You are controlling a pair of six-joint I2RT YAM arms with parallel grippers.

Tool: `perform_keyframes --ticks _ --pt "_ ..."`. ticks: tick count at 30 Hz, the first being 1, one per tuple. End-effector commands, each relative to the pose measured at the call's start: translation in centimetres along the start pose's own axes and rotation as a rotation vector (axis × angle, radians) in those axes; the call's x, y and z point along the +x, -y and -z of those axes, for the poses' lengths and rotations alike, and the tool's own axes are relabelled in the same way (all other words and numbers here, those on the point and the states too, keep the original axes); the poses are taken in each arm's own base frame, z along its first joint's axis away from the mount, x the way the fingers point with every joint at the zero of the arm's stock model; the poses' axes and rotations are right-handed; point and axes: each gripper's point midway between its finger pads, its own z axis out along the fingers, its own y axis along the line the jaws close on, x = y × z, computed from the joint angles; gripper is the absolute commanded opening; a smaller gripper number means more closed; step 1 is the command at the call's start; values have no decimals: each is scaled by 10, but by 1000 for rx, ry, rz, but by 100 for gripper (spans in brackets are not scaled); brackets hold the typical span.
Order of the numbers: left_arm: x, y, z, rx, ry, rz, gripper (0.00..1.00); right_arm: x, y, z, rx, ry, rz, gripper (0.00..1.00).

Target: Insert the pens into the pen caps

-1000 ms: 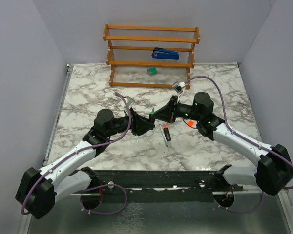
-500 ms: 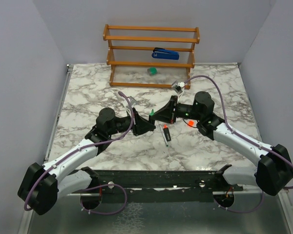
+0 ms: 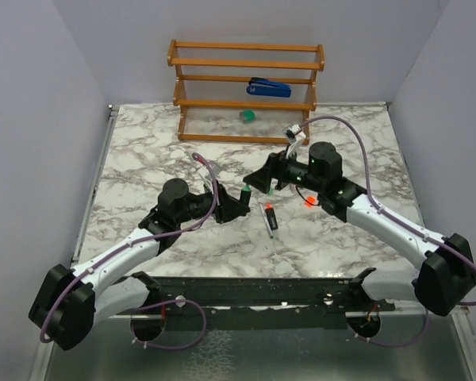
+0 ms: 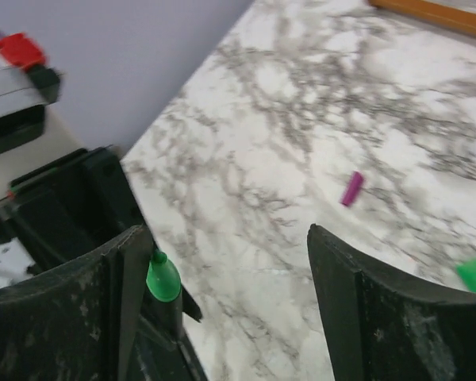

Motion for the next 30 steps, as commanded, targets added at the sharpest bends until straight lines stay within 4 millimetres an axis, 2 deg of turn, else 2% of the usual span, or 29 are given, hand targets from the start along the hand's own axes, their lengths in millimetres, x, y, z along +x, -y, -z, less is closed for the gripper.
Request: perform_keyframes --ticks 1,3,5,7,9,11,15,20,24,30 --pt "1 -33 9 -165 31 2 0 -25 55 24 395 120 -36 84" --pt "2 -43 15 -215 36 6 0 -44 72 43 549 227 -97 88" --pt "1 -53 22 -281 39 0 0 -60 84 60 682 334 -235 91" --pt "-2 -59 28 -337 40 -3 0 -56 102 72 848 394 -480 79" --pt "-11 -59 34 -376 46 -28 0 -34 117 78 1026 404 -763 69" --pt "-21 -58 41 -416 48 -69 0 -15 119 68 1096 376 -973 65" --pt "-36 -49 56 -456 26 -156 0 15 123 26 1122 298 -1265 60" --pt "-46 -36 73 -462 28 -278 0 60 139 -13 1259 157 -1467 57" --pt "-39 -33 80 -447 25 -320 0 85 158 -24 1326 168 -1525 57" --pt "-38 -31 82 -438 11 -346 0 93 180 -18 1389 235 -1557 58"
